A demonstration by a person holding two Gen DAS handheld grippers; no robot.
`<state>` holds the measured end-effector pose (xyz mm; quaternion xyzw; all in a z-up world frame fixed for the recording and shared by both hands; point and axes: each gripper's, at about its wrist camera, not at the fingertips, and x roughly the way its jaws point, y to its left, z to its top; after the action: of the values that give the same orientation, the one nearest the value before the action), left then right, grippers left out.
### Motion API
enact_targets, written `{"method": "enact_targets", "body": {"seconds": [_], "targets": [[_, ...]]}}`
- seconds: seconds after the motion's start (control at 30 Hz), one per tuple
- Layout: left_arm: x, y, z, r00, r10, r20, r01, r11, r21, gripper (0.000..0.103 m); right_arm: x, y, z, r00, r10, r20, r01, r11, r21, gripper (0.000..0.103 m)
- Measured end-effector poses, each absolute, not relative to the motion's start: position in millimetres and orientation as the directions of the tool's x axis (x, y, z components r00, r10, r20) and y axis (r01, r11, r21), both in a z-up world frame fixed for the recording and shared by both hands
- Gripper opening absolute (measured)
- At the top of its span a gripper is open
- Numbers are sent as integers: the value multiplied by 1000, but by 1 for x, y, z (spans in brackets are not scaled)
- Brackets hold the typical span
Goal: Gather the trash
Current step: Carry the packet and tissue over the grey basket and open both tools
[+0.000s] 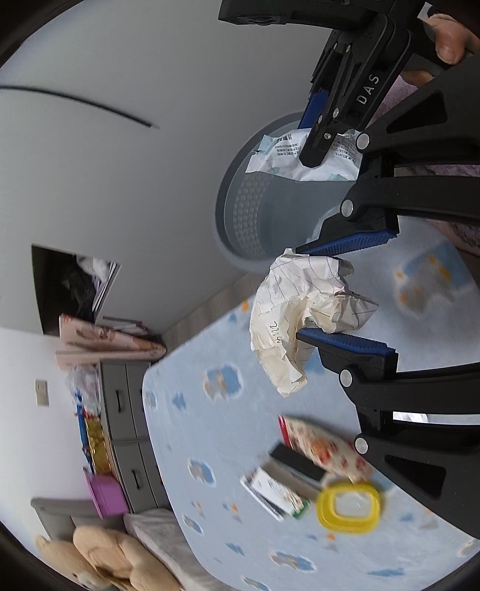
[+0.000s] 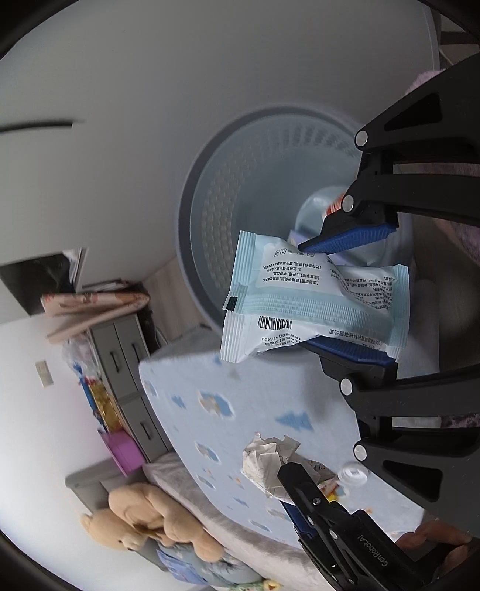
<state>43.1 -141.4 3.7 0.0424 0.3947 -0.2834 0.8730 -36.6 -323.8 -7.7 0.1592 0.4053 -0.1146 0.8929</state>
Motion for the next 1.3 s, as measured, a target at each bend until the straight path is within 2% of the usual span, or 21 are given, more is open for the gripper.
{"method": "enact_targets", "body": {"seconds": [0.3,0.77,0.97,1.1,1.13,1.3], "targets": [[57,-218,-9,453,-498,-740,611,778,-149,38,-39,-385,-14,615,-135,-777,418,891,176,44],[67,-272,-28,402,-469,-786,631,764,-133,38,-27,-420,-39,577,-96,-811,407,895,183,44],[69,-272,-24,409,-470,-782,620,772,-140,45,-29,-425,-37,594,-97,-799,406,893,193,46],[69,-270,-24,426,-451,-784,604,787,-125,57,-31,-427,-35,604,-107,-790,411,891,193,57],[69,-270,-24,428,-450,-784,602,789,-124,57,-32,-426,-35,606,-109,-788,412,890,194,60],[67,-268,-23,440,-439,-784,597,795,-109,61,-35,-428,-34,606,-110,-788,418,887,197,61]]}}
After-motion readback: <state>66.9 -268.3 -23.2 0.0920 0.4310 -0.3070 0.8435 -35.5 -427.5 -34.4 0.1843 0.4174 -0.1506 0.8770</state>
